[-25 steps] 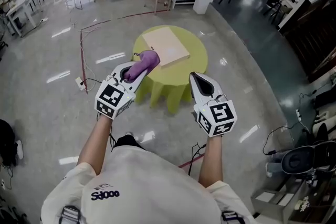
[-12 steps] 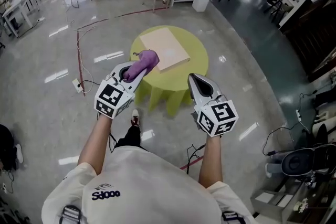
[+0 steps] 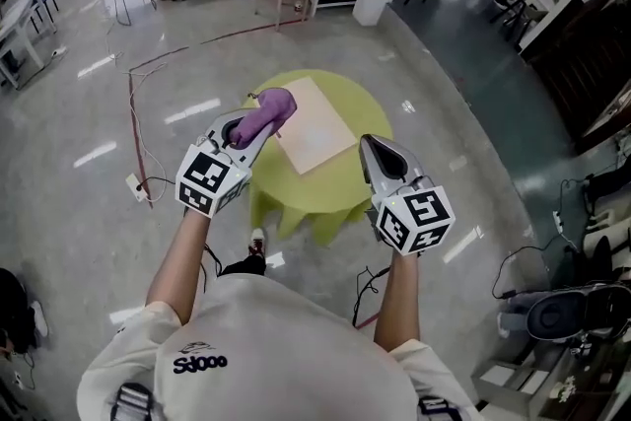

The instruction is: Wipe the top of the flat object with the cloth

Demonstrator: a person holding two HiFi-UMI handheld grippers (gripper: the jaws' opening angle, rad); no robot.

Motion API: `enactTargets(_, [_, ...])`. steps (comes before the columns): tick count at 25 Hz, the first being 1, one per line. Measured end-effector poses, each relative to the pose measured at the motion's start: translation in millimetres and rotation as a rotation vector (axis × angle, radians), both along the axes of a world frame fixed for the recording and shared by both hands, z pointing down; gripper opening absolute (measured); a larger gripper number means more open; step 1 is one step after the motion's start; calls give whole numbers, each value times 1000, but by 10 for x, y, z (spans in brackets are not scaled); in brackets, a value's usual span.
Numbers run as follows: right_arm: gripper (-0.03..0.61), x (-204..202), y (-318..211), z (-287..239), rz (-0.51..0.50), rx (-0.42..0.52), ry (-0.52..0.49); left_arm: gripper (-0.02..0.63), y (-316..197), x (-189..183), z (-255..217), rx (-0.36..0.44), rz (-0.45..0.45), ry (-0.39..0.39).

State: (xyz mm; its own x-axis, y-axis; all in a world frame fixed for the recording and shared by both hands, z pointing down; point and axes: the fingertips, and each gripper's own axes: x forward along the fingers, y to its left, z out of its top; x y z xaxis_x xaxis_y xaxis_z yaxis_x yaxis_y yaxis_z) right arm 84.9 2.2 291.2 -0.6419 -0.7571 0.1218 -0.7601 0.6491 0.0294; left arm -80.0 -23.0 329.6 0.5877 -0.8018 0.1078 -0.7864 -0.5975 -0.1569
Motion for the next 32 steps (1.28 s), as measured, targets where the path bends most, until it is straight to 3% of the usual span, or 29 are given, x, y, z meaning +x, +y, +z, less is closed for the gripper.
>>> enactTargets(11, [9, -208, -940, -65, 53, -1, -4, 66, -1073, -238, -6, -15, 41, 17])
enactTargets(21, [9, -329, -1592, 123, 136, -63, -16, 66, -1834, -392, 245, -54, 87, 18])
enactTargets(29, [9, -165, -2008, 293, 172, -86, 2, 66, -2326, -168, 536, -124, 171, 10])
enactTargets(32, [9, -29, -2192, 399, 203, -103, -17, 66, -2534, -65, 664, -145, 165, 5])
